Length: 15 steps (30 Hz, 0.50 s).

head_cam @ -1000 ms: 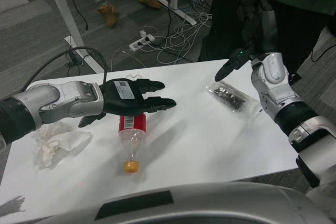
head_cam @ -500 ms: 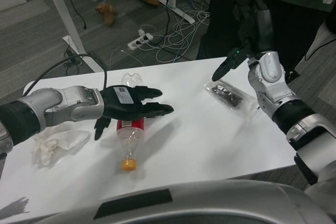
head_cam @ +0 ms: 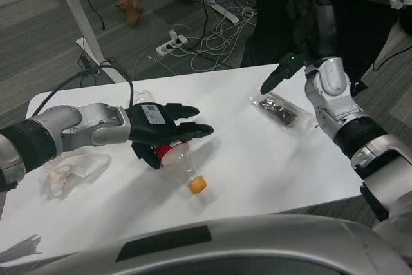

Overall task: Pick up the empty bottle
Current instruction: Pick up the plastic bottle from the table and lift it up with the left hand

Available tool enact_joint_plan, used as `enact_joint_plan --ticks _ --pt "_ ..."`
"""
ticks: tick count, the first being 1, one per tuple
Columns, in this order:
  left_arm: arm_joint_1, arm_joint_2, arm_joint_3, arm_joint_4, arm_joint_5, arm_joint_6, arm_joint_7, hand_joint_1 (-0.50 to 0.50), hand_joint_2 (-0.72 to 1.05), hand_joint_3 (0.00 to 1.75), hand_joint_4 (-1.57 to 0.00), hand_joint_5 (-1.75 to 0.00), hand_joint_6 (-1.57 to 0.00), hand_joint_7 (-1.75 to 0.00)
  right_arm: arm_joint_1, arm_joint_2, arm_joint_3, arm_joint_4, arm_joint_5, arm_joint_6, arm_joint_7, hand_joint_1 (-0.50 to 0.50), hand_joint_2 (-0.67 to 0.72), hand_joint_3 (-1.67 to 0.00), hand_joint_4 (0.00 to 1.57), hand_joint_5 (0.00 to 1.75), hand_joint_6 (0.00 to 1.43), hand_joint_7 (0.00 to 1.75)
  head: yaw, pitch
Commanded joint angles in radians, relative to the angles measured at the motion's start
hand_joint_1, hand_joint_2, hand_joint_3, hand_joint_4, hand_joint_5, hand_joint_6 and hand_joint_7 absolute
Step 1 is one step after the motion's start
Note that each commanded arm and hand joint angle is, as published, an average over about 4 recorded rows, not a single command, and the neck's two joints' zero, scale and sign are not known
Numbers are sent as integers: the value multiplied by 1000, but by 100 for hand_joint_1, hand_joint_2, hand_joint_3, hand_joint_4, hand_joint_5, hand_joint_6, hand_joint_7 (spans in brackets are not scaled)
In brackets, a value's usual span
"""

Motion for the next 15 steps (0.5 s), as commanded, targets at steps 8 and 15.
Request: enact_joint_plan --ticks 8,15 --pt "1 -27 -41 75 36 65 -8 -50 105 59 0 0 0 -2 2 2 13 6 8 -17 1 -46 65 0 0 0 0 0 -5 -33" --pt "-16 -39 -109 102 103 152 -17 -50 105 79 0 0 -1 -12 2 2 14 5 8 -19 0 -46 66 0 0 0 0 0 -13 -41"
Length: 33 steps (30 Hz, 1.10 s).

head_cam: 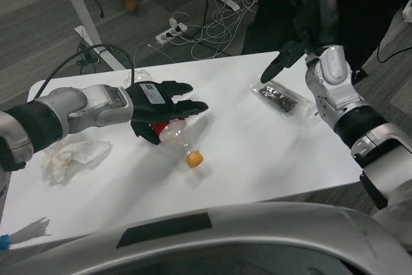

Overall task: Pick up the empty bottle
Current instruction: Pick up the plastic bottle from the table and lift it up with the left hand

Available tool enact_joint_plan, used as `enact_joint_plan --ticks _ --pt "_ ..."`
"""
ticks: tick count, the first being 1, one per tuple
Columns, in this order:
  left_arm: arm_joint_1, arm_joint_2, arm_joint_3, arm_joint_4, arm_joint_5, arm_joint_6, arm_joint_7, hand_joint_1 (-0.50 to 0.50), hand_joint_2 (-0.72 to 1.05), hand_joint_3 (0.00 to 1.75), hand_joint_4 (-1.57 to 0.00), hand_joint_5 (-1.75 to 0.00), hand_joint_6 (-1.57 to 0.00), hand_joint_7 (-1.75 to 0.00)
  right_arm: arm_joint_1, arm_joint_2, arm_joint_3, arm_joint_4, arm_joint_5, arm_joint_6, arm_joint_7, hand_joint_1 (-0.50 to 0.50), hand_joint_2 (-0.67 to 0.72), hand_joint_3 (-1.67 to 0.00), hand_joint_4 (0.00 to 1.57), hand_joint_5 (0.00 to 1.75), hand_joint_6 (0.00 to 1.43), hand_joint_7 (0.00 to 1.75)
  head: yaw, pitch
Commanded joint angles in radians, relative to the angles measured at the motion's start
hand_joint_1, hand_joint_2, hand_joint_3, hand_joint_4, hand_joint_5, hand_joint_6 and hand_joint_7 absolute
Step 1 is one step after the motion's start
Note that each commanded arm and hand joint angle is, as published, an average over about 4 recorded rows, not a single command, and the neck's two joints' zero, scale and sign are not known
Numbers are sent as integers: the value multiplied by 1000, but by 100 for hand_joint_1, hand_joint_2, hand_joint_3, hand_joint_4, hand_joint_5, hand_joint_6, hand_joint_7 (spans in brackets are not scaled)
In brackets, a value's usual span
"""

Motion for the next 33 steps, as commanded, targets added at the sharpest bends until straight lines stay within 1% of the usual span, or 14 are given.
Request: enact_joint_plan --ticks 1,4,6,8,9,10,12,14,17,18,23,27,29,33 --pt "34 -4 -57 35 47 22 -31 -50 105 83 0 0 -1 -14 2 2 3 4 5 -19 0 -46 66 0 0 0 0 0 -3 -4" --pt "34 -13 -83 48 53 51 -44 -50 105 87 0 -5 -12 -23 5 2 5 1 5 -21 1 -47 66 0 0 0 0 0 -7 -7" --pt "33 -20 -101 56 56 73 -55 -50 105 92 0 -26 -24 -31 5 2 6 0 5 -21 1 -48 66 0 0 0 0 0 -7 -8" --pt "33 -27 -111 61 65 83 -62 -50 105 96 0 -56 -42 -42 5 2 8 0 5 -23 1 -48 66 0 0 0 0 0 -8 -10" --pt "33 -30 -114 65 67 88 -64 -50 105 96 -5 -74 -57 -54 5 2 9 0 5 -23 0 -47 66 0 0 0 0 0 -8 -11" --pt "33 -33 -116 68 68 93 -66 -50 105 96 -15 -98 -77 -72 5 2 9 0 5 -24 0 -47 66 0 0 0 0 0 -9 -13" --pt "34 -37 -116 72 47 104 -70 -50 105 96 -56 -144 -130 -120 7 3 10 -1 6 -25 -1 -49 66 0 0 0 0 0 -8 -13" --pt "37 -38 -109 74 16 107 -73 -50 105 100 -100 -169 -157 -154 10 5 10 -2 6 -26 0 -48 66 0 0 0 0 0 -6 -16" --pt "41 -40 -93 81 -30 107 -75 -50 96 105 -148 -175 -157 -173 12 6 12 -2 7 -26 0 -46 66 0 0 0 0 0 -7 -21" --pt "44 -40 -84 84 -50 107 -78 -50 91 105 -152 -175 -157 -175 12 7 13 -2 7 -27 -1 -47 66 0 0 0 0 0 -7 -22" --pt "67 -35 -13 87 -116 107 -90 -50 83 105 -157 -175 -157 -175 16 11 15 -4 7 -28 -1 -49 66 0 0 0 0 0 -5 -27" --pt "102 -22 102 78 -129 97 -102 -50 69 105 -157 -175 -157 -175 17 14 15 -5 7 -28 0 -48 66 0 0 0 0 0 -1 -23" --pt "111 -20 134 71 -128 92 -107 -50 69 105 -157 -175 -157 -175 18 15 15 -5 7 -28 -1 -50 66 0 0 0 0 0 2 -21" --pt "123 -16 180 58 -128 85 -117 -50 69 105 -157 -175 -157 -175 17 15 16 -5 8 -28 0 -48 66 0 0 0 0 0 9 -16"
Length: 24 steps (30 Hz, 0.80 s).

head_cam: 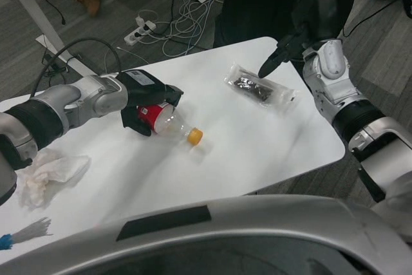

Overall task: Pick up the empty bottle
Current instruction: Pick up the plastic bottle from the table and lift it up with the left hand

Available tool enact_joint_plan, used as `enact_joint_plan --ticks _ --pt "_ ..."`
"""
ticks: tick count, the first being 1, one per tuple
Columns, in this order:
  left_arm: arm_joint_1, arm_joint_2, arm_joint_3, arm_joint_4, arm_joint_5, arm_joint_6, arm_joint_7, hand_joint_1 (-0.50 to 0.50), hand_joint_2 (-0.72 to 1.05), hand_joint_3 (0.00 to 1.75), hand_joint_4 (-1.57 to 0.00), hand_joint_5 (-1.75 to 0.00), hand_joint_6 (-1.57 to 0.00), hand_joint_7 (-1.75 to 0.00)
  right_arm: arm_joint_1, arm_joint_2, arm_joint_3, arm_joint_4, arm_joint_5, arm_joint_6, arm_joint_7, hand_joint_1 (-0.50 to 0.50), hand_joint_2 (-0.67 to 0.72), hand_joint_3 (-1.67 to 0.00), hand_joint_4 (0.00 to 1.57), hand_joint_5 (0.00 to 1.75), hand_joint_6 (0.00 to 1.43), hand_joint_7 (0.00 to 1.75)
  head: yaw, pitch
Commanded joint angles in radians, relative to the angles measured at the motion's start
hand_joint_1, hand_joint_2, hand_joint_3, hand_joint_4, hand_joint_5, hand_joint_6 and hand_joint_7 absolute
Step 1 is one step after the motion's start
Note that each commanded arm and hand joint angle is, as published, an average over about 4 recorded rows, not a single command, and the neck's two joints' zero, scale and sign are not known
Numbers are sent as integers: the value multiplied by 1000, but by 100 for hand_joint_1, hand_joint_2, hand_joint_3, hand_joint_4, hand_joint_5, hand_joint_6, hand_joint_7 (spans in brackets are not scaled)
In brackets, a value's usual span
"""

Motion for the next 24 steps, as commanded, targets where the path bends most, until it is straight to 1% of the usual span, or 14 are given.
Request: enact_joint_plan --ticks 1,4,7,10,11,14,17,20,22,23,24 --pt "60 13 49 -10 8 -11 -26 -50 69 105 -157 -175 -157 -175 12 5 7 -4 8 -11 0 -48 66 0 0 0 0 0 3 3" --pt "97 21 168 -36 10 -35 -32 -50 67 105 -157 -175 -157 -175 11 6 7 -4 10 -11 0 -50 66 0 0 0 0 0 14 13" --pt "139 24 302 -62 2 -87 -27 -50 60 105 -157 -175 -157 -175 12 7 7 -2 16 -11 0 -47 66 0 0 0 0 0 32 33" --pt "181 19 432 -82 -39 -157 -15 -50 67 105 -157 -175 -157 -175 11 7 8 2 28 -10 1 -49 66 0 0 0 0 0 47 58" --pt "193 13 467 -82 -70 -191 -5 -50 69 105 -157 -175 -157 -175 10 7 8 3 32 -10 0 -50 66 0 0 0 0 0 50 64" --pt "225 -5 555 -77 -156 -286 25 -50 63 105 -157 -175 -157 -175 3 8 5 12 42 -7 0 -47 66 0 0 0 0 0 58 82" --pt "247 -26 614 -76 -204 -331 29 -50 63 105 -157 -175 -157 -175 -9 10 4 28 55 -6 0 -46 66 0 0 0 0 0 63 98" --pt "268 -58 687 -76 -236 -373 31 -50 60 105 -157 -175 -157 -175 -25 14 4 51 69 -4 -1 -49 66 0 0 0 0 0 62 119" --pt "282 -86 746 -71 -254 -399 36 -50 65 109 -157 -175 -157 -175 -40 19 4 66 80 -2 0 -50 66 0 0 0 0 0 62 141" --pt "285 -92 760 -69 -263 -405 38 -50 67 109 -157 -175 -157 -175 -44 21 4 70 83 -1 0 -49 66 0 0 0 0 0 63 151" --pt "292 -109 789 -61 -288 -415 40 -50 69 109 -157 -175 -157 -175 -53 24 4 78 88 0 0 -48 66 0 0 0 0 0 65 161"
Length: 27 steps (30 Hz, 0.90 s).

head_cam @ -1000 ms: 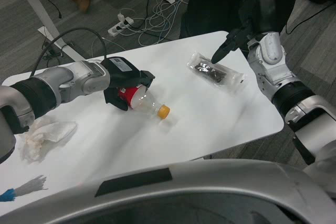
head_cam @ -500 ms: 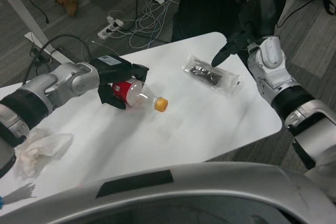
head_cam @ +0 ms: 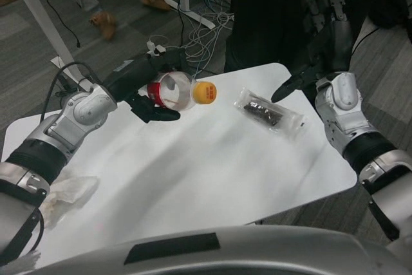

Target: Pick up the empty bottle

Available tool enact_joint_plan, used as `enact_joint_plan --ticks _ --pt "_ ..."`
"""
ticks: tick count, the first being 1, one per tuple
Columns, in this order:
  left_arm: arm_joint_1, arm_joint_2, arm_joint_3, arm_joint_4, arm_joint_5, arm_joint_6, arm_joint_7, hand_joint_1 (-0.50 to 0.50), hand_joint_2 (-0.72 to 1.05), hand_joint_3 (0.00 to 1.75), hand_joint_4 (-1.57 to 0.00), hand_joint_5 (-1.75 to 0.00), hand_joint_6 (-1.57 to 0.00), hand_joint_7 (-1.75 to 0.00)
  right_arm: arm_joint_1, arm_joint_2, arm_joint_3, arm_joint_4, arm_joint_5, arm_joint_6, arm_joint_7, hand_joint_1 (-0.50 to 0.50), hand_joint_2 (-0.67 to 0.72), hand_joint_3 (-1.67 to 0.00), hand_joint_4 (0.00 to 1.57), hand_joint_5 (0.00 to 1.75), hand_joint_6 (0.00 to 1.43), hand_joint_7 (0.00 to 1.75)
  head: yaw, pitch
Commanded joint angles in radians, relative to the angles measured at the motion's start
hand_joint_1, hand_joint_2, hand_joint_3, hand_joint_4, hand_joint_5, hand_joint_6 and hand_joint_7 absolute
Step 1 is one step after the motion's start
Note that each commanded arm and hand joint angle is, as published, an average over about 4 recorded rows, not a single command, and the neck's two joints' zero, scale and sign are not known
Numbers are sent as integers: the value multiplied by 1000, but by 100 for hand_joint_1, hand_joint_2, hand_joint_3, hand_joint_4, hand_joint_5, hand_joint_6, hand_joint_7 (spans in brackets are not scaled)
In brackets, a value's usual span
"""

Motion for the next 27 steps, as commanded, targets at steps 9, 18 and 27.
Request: enact_joint_plan --ticks 9,18,27 --pt "92 -242 376 99 -195 -73 35 -50 69 113 -157 -175 -157 -175 -105 57 -5 74 38 21 -4 -49 66 0 0 0 0 0 45 108" --pt "109 -286 445 196 -406 -98 56 -50 69 113 -157 -175 -157 -175 -139 124 -4 110 2 58 -3 -46 66 0 0 0 0 0 83 172" --pt "126 -242 435 220 -503 -96 58 -50 69 113 -157 -175 -157 -175 -140 167 -1 120 -45 71 -1 -46 66 0 0 0 0 0 64 143"
